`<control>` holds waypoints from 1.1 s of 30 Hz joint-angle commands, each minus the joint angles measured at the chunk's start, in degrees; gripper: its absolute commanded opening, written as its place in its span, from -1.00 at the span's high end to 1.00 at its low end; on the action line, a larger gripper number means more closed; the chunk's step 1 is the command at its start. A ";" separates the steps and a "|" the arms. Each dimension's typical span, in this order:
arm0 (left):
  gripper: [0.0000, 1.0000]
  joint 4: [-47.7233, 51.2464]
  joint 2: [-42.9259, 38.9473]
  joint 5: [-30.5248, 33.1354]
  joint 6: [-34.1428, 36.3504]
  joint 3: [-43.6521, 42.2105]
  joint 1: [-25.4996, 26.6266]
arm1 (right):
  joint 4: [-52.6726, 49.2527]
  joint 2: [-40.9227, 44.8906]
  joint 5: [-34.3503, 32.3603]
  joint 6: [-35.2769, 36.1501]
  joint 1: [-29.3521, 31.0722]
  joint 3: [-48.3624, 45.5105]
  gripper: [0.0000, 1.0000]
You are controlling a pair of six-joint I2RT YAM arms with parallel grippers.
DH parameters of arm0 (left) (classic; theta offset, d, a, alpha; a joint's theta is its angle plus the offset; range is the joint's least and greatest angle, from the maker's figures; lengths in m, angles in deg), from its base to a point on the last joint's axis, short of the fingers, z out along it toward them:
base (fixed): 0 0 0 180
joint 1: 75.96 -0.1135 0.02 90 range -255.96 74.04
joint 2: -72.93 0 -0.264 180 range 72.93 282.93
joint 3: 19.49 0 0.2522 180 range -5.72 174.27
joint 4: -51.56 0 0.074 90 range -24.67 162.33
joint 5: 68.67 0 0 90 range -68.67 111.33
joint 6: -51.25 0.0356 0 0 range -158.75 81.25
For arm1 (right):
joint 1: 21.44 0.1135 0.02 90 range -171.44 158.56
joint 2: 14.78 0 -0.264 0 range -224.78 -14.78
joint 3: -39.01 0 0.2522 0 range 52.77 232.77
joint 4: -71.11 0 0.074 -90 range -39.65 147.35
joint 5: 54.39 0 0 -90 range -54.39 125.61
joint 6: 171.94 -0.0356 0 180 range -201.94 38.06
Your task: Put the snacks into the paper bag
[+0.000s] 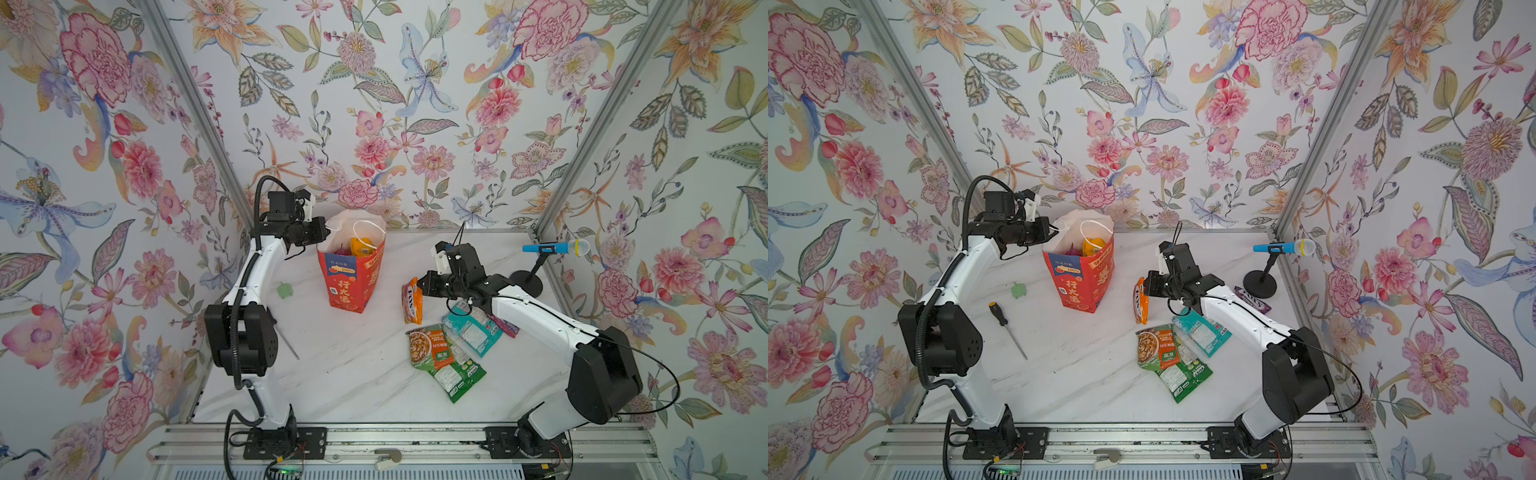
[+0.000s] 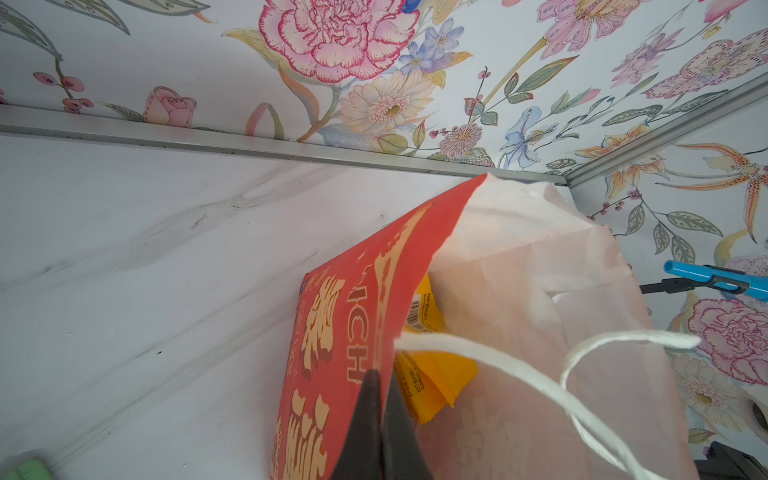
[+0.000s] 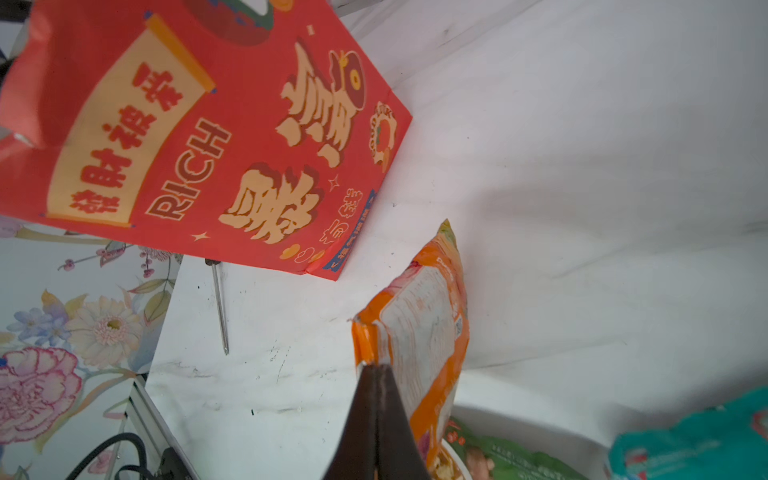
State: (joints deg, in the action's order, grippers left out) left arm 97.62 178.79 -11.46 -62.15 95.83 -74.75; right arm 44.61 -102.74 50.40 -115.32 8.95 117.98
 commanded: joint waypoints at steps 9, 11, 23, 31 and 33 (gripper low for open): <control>1.00 -1.27 0.55 -1.91 0.01 2.12 0.37 | 0.35 17.92 -3.36 -17.29 -1.61 -18.59 1.00; 1.00 -1.44 0.71 -2.17 -0.15 2.24 0.28 | -0.51 20.89 -4.22 -18.32 -2.36 -22.26 1.00; 1.00 -1.88 1.00 -2.49 -0.46 2.31 0.46 | 1.78 22.88 -2.90 -18.77 -5.60 -31.74 0.12; 1.00 -2.22 0.93 -2.53 -0.46 1.89 0.45 | 4.54 21.79 -1.53 -22.75 -5.14 -34.46 -0.23; 1.00 -2.23 1.01 -2.54 -0.34 1.89 0.46 | 7.98 21.30 -1.29 -24.41 -4.50 -35.82 -0.23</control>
State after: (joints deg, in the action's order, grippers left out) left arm 97.16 179.45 -12.21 -62.19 96.27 -74.75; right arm 49.03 -80.47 48.35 -136.85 3.77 83.97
